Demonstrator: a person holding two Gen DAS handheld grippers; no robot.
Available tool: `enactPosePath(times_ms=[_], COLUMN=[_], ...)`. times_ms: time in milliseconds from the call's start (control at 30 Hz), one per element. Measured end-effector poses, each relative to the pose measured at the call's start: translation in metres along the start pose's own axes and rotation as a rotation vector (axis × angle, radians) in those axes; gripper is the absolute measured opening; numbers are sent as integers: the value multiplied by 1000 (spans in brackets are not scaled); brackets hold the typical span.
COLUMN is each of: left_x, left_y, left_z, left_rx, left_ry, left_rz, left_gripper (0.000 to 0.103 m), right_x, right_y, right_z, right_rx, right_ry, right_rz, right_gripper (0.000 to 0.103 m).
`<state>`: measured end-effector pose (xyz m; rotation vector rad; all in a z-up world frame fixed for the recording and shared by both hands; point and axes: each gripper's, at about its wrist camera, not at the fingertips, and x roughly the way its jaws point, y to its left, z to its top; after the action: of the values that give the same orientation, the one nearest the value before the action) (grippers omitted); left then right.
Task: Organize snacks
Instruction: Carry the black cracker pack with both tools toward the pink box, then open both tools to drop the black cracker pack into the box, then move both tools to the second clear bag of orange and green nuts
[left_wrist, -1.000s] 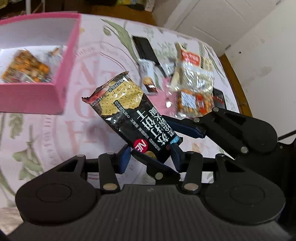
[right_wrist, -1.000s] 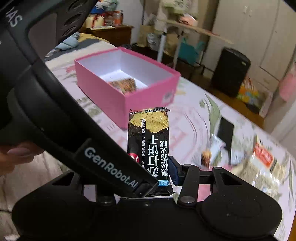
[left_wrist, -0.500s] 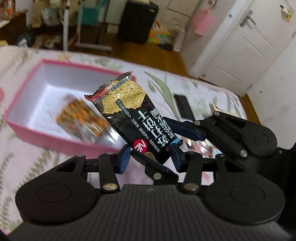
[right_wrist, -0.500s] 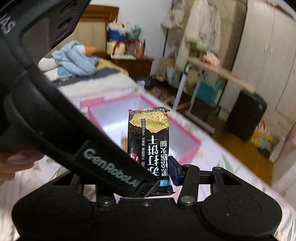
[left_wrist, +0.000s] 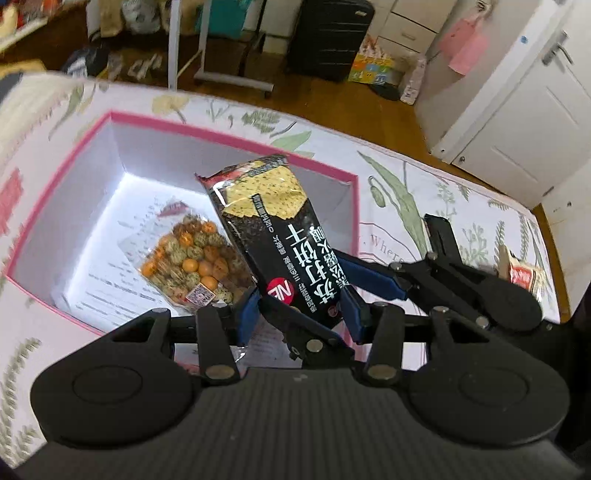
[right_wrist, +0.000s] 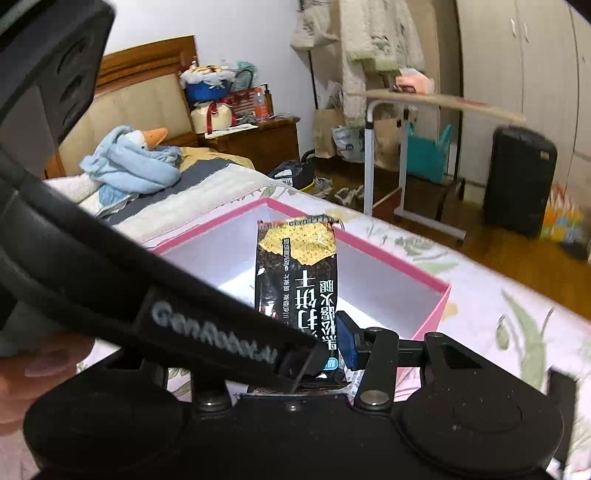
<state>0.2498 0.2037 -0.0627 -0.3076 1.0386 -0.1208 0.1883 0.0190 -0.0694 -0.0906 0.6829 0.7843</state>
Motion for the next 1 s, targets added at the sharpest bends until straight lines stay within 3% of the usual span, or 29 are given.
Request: enactPosePath(times_ms=[167,200,233,300,500,700,1000], left_x=[18,18,16,9,-21,-40,-15], left_y=[8,8,8,4,-11,-48,-118], left_z=[-5,-7,-9,-13,-17,-26,-46], left_rx=[-41,-51,-57,-39,9,116,238], left_ry=[16,7,-11,-71,-145,-109,4], left_rz=[-5,4,20,81,90,6,-155], left_gripper=[45,49,52,54,57,57,57], right_x=[17,19,19,16,-28,-100,-177], right_y=[-12,-14,-14,-14,-8,-37,-115], right_z=[-9,-11,-12,-13,-11,-15,-43], right_rx=[64,81,92,100,-37,-94,179], right_ry=[45,52,57,44,48,87,182], right_rz=[29,31,27,15,-84,-188,-339], right_gripper=[54,57,68,75,79,79,79])
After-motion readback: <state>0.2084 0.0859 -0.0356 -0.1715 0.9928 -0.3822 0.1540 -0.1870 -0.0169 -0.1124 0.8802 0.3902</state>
